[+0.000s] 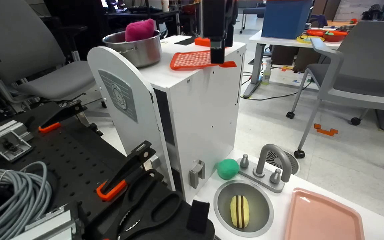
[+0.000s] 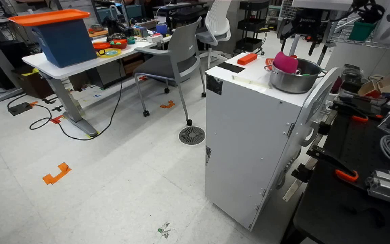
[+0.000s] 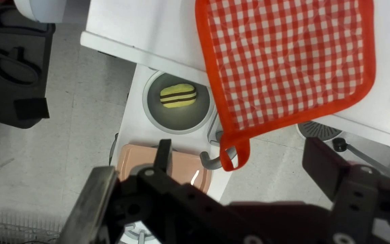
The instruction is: Pick up the items on top of the cabinet and put them in the pot.
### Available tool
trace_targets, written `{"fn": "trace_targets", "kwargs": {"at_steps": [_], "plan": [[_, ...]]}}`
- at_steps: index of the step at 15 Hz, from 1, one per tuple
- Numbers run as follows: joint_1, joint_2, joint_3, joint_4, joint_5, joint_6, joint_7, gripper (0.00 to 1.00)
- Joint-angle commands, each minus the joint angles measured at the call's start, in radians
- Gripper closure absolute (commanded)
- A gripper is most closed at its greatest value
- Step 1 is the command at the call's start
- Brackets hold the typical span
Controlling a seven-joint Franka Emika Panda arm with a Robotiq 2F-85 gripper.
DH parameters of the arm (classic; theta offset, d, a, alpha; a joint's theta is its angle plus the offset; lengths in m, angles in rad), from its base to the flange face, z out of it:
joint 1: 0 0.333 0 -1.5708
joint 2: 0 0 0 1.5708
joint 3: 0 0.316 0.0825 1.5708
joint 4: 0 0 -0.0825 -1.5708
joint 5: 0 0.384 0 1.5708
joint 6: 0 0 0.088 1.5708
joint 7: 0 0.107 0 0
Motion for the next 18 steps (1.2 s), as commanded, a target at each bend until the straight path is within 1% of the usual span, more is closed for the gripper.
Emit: {"fn": "trace_targets", "kwargs": {"at_steps": [1,2,3,5,7,8,9,10,11,12,16,17,18], "plan": [[-0.016,0.001,-0.001,0.011,0.024,-0.026,-0.014,0.02],[-0.017,0.005,-0.003,0.014,0.023,-0.026,-0.013,0.05],[-0.019,0.008,-0.005,0.016,0.023,-0.026,-0.012,0.04],[-0.020,0.017,-0.009,0.022,0.019,-0.026,-0.006,0.05],[-0.021,0.024,-0.012,0.026,0.017,-0.028,-0.002,0.11],[-0.021,0.029,-0.013,0.028,0.016,-0.027,-0.001,0.27],[-0.020,0.031,-0.014,0.029,0.017,-0.028,0.000,0.36],[-0.020,0.034,-0.015,0.030,0.017,-0.028,-0.001,0.38],[-0.020,0.036,-0.016,0.031,0.016,-0.029,0.000,0.44],[-0.020,0.038,-0.016,0.033,0.017,-0.030,-0.001,0.54],[-0.020,0.037,-0.015,0.036,0.020,-0.035,-0.003,0.83],[-0.022,0.034,-0.013,0.038,0.022,-0.046,-0.010,0.92],[-0.022,0.032,-0.013,0.040,0.020,-0.056,-0.015,0.98]]}}
